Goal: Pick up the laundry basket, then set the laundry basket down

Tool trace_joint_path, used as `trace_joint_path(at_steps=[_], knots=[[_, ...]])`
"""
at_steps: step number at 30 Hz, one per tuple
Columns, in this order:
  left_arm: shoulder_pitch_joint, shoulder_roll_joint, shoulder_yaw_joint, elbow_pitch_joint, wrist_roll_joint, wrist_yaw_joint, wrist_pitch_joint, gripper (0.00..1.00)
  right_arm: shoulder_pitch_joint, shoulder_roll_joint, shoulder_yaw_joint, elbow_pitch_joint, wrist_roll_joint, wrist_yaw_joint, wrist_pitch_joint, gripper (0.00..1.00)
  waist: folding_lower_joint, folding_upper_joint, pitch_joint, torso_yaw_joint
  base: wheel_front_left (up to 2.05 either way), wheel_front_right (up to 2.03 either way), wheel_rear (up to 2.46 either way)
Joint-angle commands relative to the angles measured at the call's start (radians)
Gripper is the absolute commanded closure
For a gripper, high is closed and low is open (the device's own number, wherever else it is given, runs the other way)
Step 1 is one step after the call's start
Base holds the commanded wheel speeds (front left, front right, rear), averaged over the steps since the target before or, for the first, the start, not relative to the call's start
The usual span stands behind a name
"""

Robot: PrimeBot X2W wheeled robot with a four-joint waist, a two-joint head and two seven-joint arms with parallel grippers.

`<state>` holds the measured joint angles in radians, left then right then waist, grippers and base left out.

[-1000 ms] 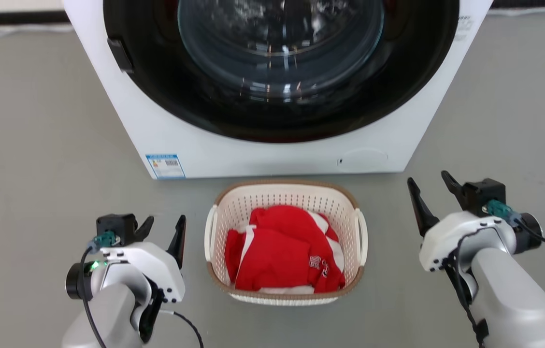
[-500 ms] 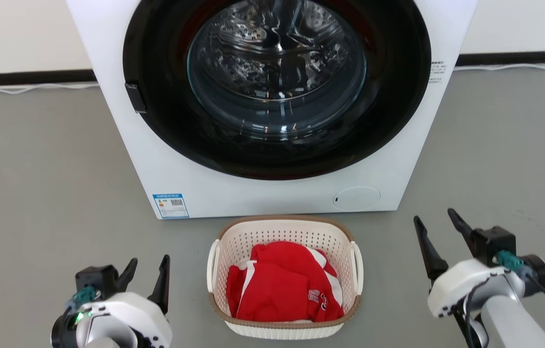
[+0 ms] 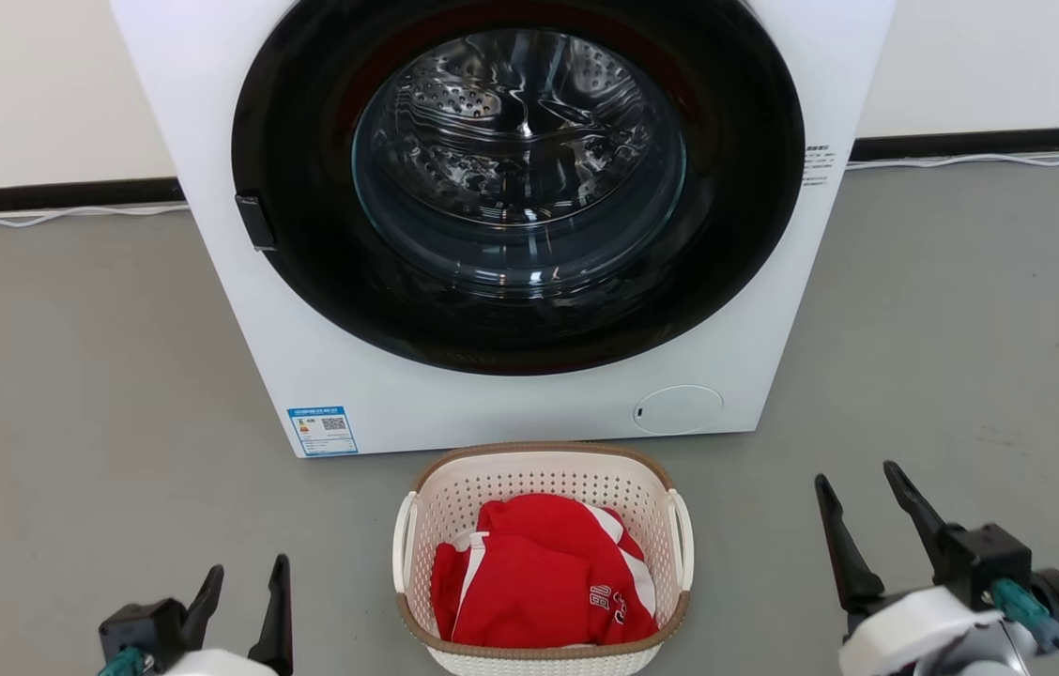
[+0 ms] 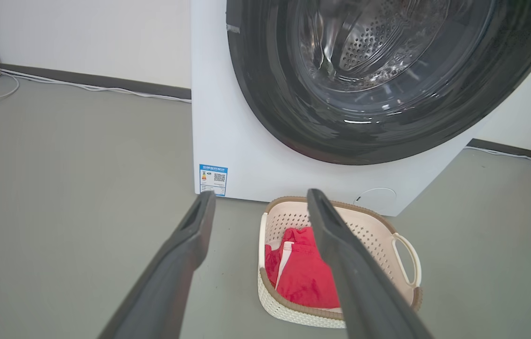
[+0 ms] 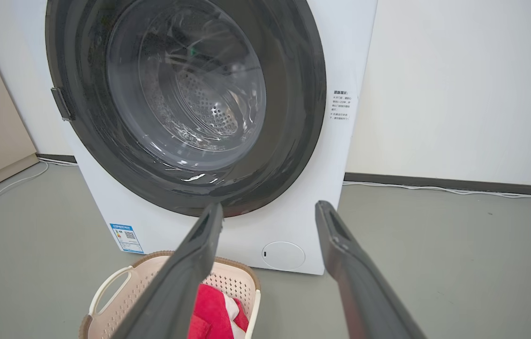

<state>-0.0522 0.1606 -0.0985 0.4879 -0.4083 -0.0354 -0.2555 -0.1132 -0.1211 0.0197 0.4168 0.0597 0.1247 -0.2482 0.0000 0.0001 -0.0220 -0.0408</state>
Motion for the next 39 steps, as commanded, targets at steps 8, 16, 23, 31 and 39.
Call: trace_joint_path(at_steps=[8, 16, 23, 31, 39], knots=[[0.053, -0.043, 0.125, -0.113, 0.058, -0.025, -0.006, 0.0, 0.075, 0.005, -0.029, -0.089, -0.034, 0.006, -0.014, 0.0, 0.0, -0.0001, -0.01, 0.002, 0.0, 0.0, 0.0], [0.058, -0.065, 0.174, -0.122, 0.078, -0.054, -0.006, 0.0, 0.1, 0.019, -0.043, -0.113, -0.042, 0.006, -0.014, 0.0, 0.0, -0.0001, -0.013, 0.003, 0.0, 0.0, 0.0], [0.095, -0.097, 0.148, -0.052, 0.054, -0.057, 0.005, 1.0, 0.127, 0.043, -0.055, -0.039, -0.025, -0.001, 0.007, 1.0, 0.0001, -0.0001, -0.013, 0.004, 0.0, 0.0, 0.0], [0.086, -0.098, 0.154, -0.064, -0.027, -0.06, 0.03, 1.0, 0.119, 0.045, -0.063, -0.047, 0.077, -0.001, 0.033, 1.0, 0.0012, -0.0001, -0.013, 0.006, 0.0, 0.0, 0.0], [0.076, -0.099, 0.156, -0.077, -0.108, -0.062, 0.052, 1.0, 0.113, 0.046, -0.065, -0.058, 0.179, 0.0, 0.052, 1.0, 0.0001, -0.0001, -0.008, 0.008, 0.0, 0.0, 0.0]])
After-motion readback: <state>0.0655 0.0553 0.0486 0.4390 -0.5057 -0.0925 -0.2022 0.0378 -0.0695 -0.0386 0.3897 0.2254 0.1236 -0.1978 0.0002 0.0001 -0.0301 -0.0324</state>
